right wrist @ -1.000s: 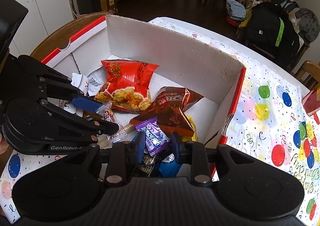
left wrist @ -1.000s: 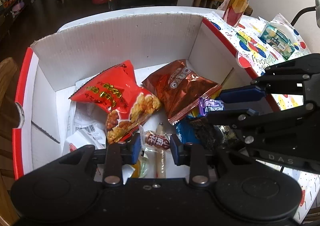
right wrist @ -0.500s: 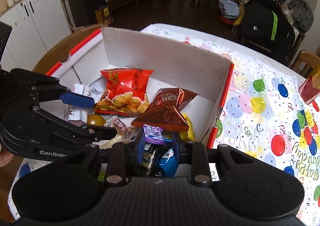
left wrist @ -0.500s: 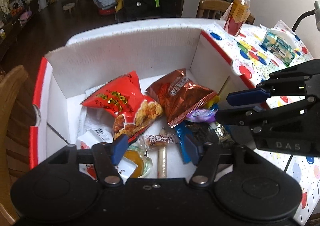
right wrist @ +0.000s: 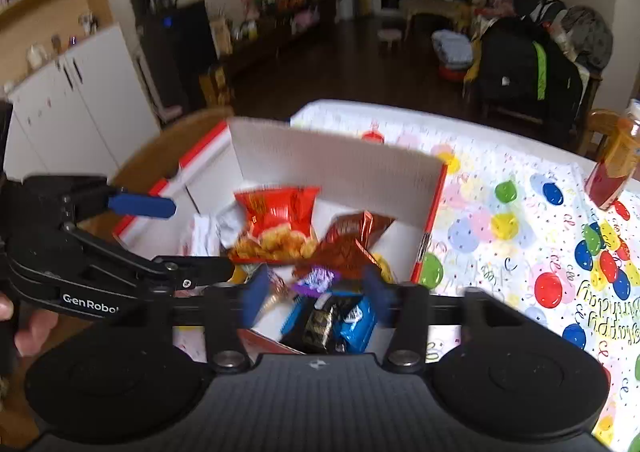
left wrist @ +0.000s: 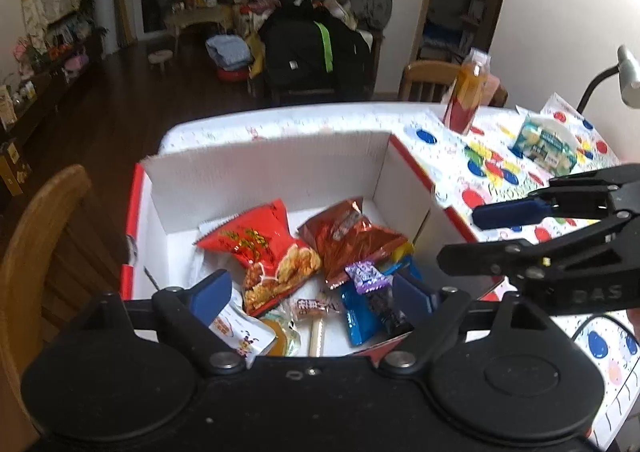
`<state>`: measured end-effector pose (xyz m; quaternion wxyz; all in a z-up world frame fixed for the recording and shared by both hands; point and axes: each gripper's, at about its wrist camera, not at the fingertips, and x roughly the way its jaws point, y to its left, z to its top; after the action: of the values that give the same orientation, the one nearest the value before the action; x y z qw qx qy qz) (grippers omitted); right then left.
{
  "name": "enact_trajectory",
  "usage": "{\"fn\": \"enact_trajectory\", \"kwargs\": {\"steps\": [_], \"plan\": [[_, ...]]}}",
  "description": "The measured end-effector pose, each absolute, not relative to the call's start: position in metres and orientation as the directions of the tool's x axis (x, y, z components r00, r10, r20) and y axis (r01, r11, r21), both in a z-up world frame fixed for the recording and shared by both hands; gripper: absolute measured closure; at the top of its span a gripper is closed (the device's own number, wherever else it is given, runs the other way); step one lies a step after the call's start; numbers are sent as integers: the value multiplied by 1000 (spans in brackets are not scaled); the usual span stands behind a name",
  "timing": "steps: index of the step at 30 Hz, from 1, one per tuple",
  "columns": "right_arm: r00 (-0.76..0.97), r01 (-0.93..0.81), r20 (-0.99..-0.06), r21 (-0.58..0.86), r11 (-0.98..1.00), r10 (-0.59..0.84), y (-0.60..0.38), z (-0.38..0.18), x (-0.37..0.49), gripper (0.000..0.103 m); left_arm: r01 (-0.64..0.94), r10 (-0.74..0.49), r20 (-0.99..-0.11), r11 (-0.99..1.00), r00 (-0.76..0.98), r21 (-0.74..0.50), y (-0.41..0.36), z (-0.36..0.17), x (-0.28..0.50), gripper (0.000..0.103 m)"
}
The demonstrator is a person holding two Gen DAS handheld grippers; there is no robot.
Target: Organize snacks
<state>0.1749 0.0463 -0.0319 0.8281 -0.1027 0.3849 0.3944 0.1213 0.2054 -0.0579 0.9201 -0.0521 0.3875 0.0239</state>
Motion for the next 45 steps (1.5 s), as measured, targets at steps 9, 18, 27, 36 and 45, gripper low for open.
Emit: {"fn": "enact_trajectory", "kwargs": {"steps": [9, 18, 27, 36, 45], "plan": [[430, -723, -649, 169, 670, 628, 21, -8, 158, 28, -111, 13, -656, 988, 754, -108, 199, -34, 101, 6], [478, -679, -612, 198, 707, 630, -4, 0, 142, 22, -125, 37, -610, 987, 792, -103, 190, -15, 83, 1], [558, -623, -563, 202, 756, 610, -21, 4, 122, 14, -123, 45, -608, 989, 793, -87, 176, -12, 73, 0], [635, -561, -496, 232, 795, 592, -31, 7, 109, 0, -167, 66, -618, 980, 783, -107, 170, -12, 61, 0], [686, -550, -483, 146, 822, 545, -25, 13, 93, 0, -216, 102, -605, 969, 790, -119, 167, -4, 51, 0]]}}
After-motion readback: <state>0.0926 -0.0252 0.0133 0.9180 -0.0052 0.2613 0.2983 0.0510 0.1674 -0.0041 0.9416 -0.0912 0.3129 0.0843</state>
